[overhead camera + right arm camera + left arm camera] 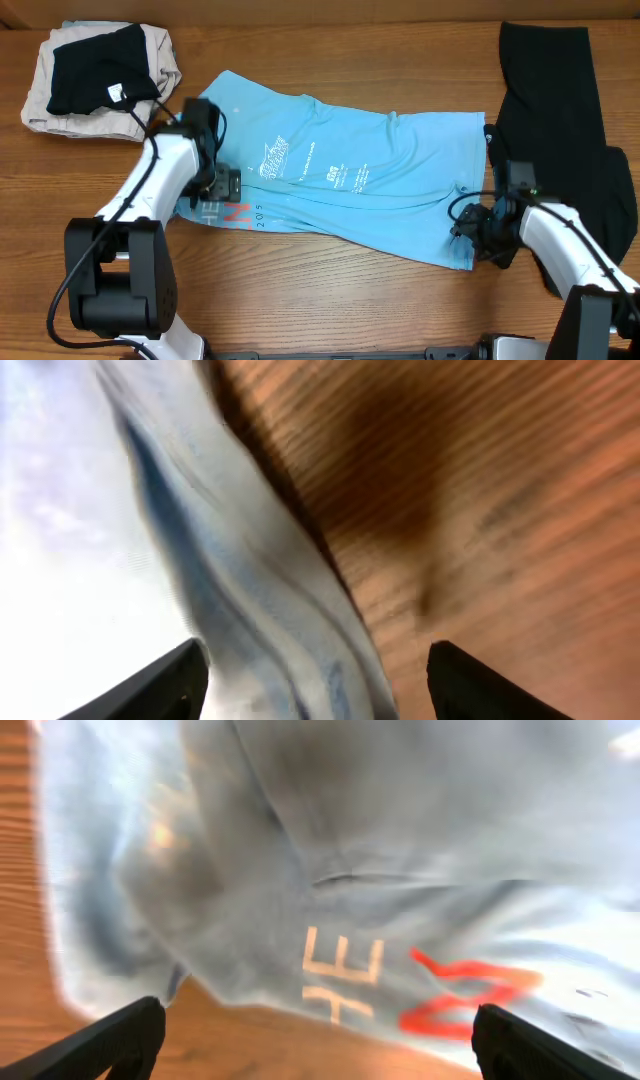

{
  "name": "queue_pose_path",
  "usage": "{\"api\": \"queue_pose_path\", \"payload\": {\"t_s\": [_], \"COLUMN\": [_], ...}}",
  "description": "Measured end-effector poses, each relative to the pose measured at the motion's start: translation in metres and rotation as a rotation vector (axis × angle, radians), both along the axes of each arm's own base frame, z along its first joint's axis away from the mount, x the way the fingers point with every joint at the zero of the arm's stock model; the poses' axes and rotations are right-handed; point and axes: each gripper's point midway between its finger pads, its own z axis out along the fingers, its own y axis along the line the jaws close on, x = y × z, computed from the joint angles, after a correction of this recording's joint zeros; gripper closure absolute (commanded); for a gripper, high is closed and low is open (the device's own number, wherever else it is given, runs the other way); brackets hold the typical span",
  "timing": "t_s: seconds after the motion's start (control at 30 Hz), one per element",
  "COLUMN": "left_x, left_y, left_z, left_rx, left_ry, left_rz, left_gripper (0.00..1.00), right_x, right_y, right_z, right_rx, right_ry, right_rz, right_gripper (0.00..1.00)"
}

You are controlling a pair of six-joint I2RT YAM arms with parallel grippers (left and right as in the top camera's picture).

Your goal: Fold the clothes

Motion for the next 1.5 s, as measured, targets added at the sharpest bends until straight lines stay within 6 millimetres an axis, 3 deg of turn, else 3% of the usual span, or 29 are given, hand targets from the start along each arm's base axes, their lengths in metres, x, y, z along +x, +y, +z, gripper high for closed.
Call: {"api": "queue_pose_path", "payload": {"t_s": [0.07,0.27,0.4,0.47,0.6,0.73,0.83,0.9,1.0,1.23,1.5], "left_x": [0.006,0.032,0.079,0.104,0.159,0.204,0.231,0.248,0.266,0.283,0.278], "left_y": [-0.005,-0.029,-0.046,-0.052,-0.045,-0.033,-0.027,-0.027,-0.03,-0.031,-0.036], "left_z": [0.02,0.089,0.137,0.158,0.188,0.17,0.129,0.089,0.066,0.036,-0.02], "left_rx": [-0.025,-0.115,-0.149,-0.162,-0.17,-0.16,-0.147,-0.142,-0.139,-0.126,-0.143], "left_ry": [-0.001,-0.07,-0.285,-0.406,-0.64,-0.713,-0.702,-0.674,-0.702,-0.718,-0.625], "left_rz": [-0.003,-0.078,-0.136,-0.15,-0.16,-0.178,-0.186,-0.202,-0.222,-0.259,-0.31], "left_gripper": [0.0,0.0,0.0,0.0,0.0,0.0,0.0,0.0,0.0,0.0,0.0], "right_x": [0.009,0.061,0.083,0.09,0.094,0.097,0.099,0.1,0.1,0.1,0.1], "right_y": [0.0,0.004,0.006,0.007,0.008,0.008,0.007,0.007,0.007,0.007,0.007], "right_z": [0.018,0.121,0.184,0.207,0.218,0.219,0.22,0.22,0.22,0.22,0.22], "right_rx": [0.005,0.028,0.016,0.004,-0.005,-0.01,-0.013,-0.014,-0.015,-0.015,-0.016], "right_ry": [-0.005,-0.172,-0.32,-0.385,-0.424,-0.435,-0.444,-0.447,-0.447,-0.446,-0.447], "right_rz": [0.008,0.129,0.215,0.246,0.282,0.292,0.298,0.302,0.303,0.305,0.306], "right_gripper": [0.24,0.19,0.19,0.18,0.19,0.19,0.19,0.2,0.2,0.23,0.25]}}
